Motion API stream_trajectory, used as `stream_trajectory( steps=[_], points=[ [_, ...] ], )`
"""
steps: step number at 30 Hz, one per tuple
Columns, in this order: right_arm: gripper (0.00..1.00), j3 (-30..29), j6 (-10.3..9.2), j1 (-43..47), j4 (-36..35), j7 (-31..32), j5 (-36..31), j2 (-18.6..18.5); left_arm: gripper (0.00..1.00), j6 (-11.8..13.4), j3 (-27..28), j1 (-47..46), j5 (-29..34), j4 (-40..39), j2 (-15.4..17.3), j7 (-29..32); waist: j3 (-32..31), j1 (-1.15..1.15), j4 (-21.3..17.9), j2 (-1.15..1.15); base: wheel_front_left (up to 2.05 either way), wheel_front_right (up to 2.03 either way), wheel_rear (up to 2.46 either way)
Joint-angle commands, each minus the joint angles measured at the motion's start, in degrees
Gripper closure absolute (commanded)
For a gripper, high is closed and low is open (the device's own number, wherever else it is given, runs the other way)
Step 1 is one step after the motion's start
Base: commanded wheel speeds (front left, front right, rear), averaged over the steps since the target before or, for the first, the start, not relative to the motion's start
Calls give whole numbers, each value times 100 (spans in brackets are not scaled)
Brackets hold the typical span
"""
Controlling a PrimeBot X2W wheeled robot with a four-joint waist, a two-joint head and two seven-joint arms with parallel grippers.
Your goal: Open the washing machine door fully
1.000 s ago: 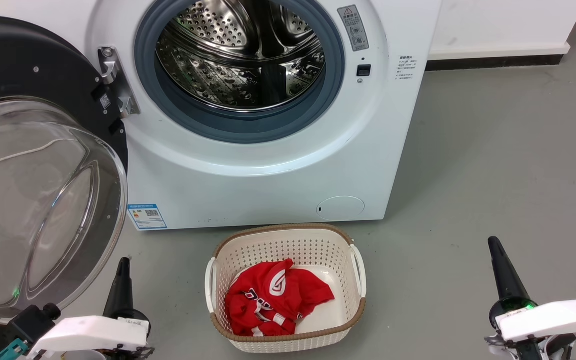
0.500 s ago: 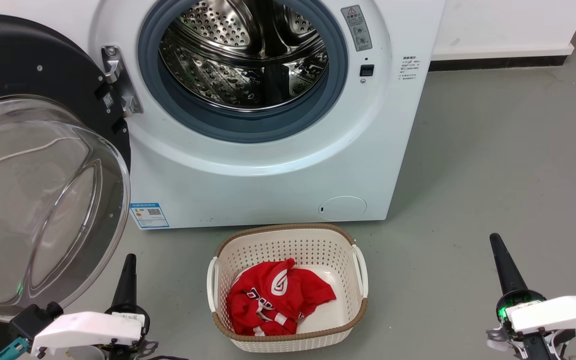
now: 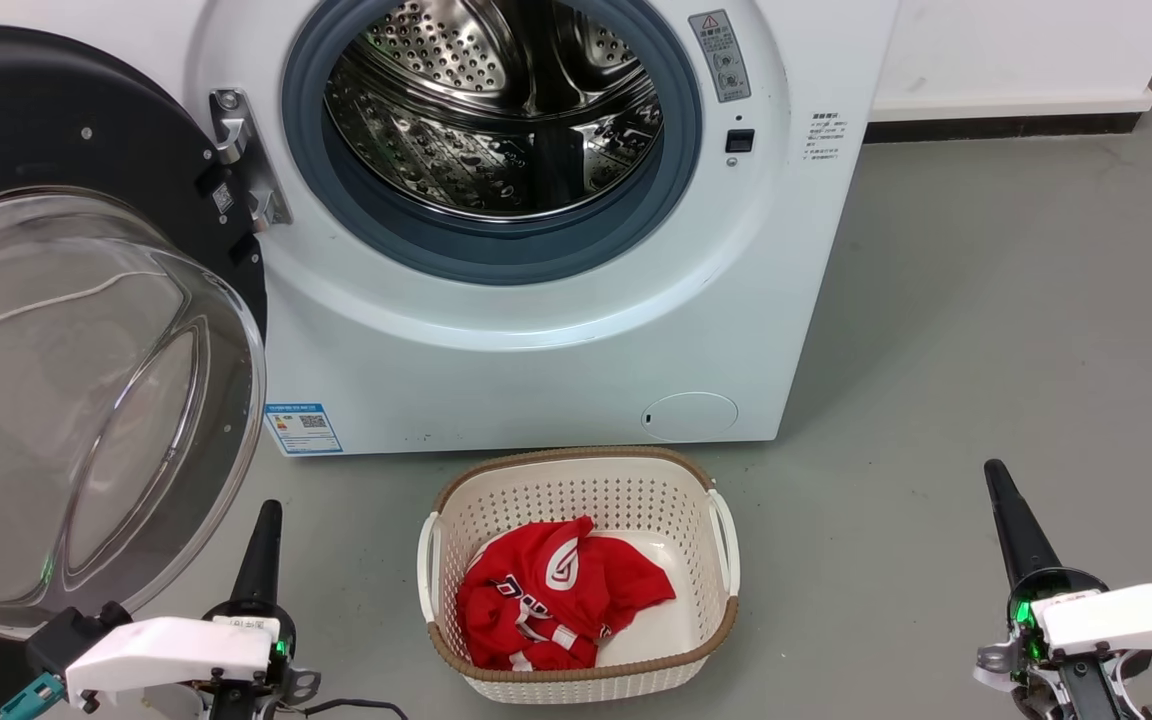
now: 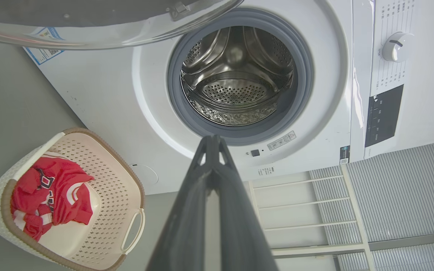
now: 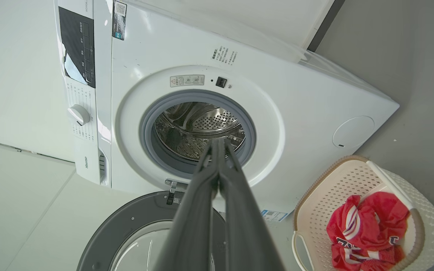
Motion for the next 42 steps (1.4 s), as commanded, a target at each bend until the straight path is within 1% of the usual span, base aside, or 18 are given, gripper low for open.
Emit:
stream_trajectory(
  steps=[1,18,42],
  points=[
    [100,-21,-1,-111,5,30,139,-21,100,-26,16,-152,-134,-4,7,34,0,0,4,0,0,0,0],
    [100,-110,-1,-223,195,194,1018,2,100,-95,17,-253,-1026,131,-10,255,4,0,52,0,0,0,0],
    [100,-219,-1,-345,396,377,1940,39,100,-159,18,-364,-1981,278,-32,498,9,0,113,0,0,0,0]
  ],
)
